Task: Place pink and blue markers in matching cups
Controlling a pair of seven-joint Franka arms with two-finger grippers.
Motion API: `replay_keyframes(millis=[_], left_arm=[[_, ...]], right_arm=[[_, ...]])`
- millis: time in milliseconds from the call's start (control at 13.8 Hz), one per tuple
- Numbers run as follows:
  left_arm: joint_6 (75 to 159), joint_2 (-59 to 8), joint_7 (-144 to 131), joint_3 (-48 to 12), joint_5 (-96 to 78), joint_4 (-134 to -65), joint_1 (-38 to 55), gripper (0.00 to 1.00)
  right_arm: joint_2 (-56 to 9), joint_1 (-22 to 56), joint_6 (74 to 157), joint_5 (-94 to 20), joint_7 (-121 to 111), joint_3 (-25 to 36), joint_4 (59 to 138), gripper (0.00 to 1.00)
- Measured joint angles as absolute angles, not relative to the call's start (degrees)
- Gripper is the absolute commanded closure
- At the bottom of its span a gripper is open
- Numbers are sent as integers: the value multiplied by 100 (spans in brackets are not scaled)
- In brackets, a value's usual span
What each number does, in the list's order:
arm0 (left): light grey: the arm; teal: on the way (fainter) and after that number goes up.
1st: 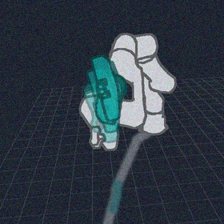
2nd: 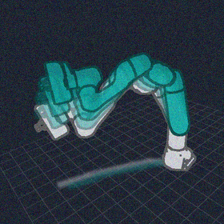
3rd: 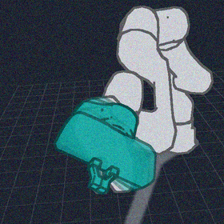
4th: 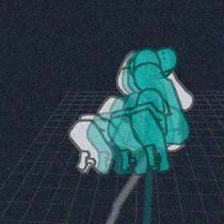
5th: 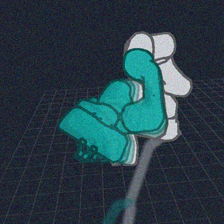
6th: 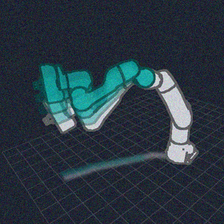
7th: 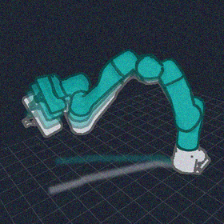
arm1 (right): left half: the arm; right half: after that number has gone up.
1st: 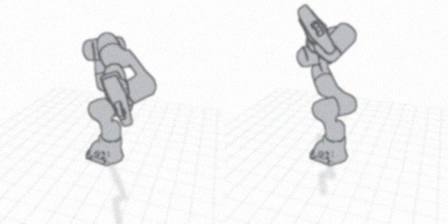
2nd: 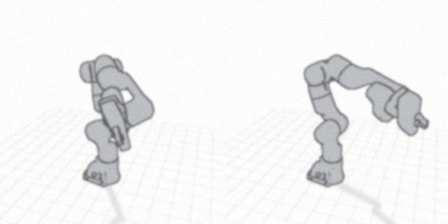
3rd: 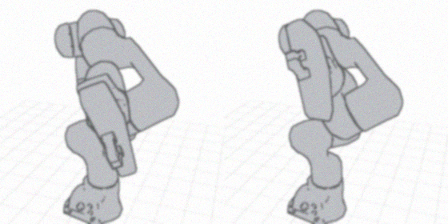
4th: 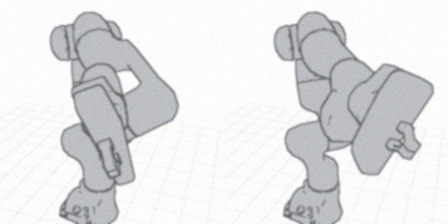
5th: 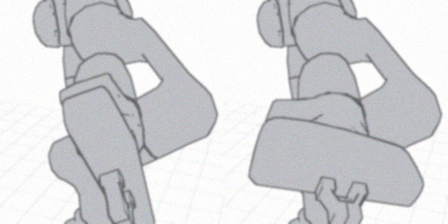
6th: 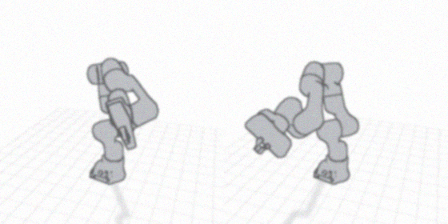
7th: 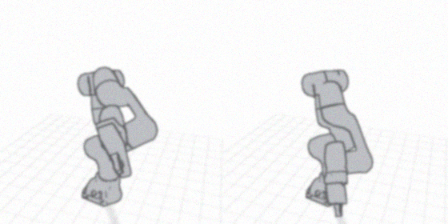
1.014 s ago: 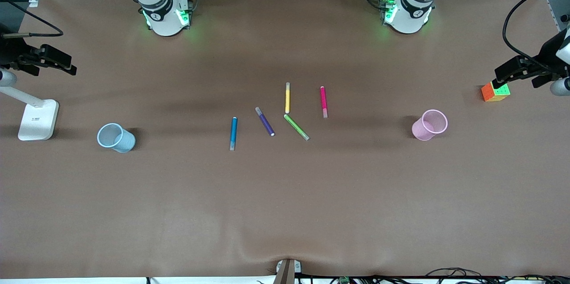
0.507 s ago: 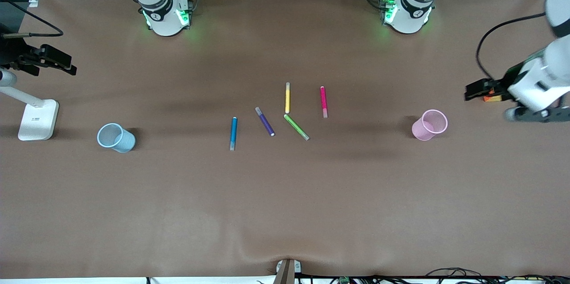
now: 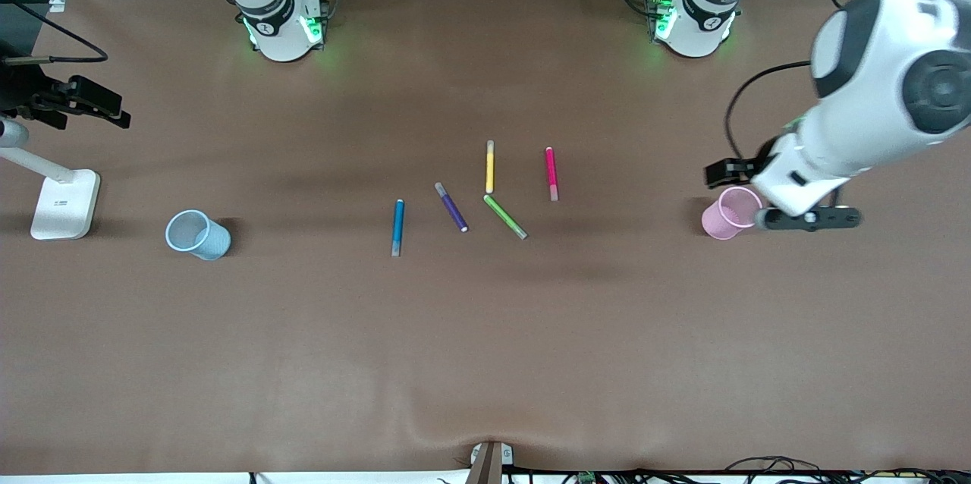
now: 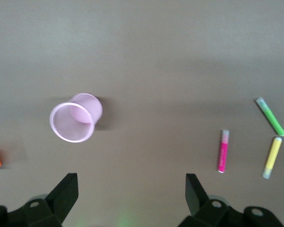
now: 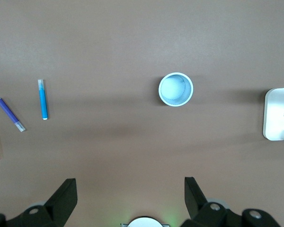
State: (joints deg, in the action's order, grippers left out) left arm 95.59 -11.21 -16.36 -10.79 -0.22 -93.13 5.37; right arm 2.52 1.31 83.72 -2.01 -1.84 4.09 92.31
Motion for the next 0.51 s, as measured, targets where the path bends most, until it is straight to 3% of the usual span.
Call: replay_keyframes(millis=[507], left_arm=[[10157, -1548, -2657, -1147, -32, -9315, 1254, 0]], right_arm=[[252, 131, 8371, -201, -184, 410, 9231, 0]])
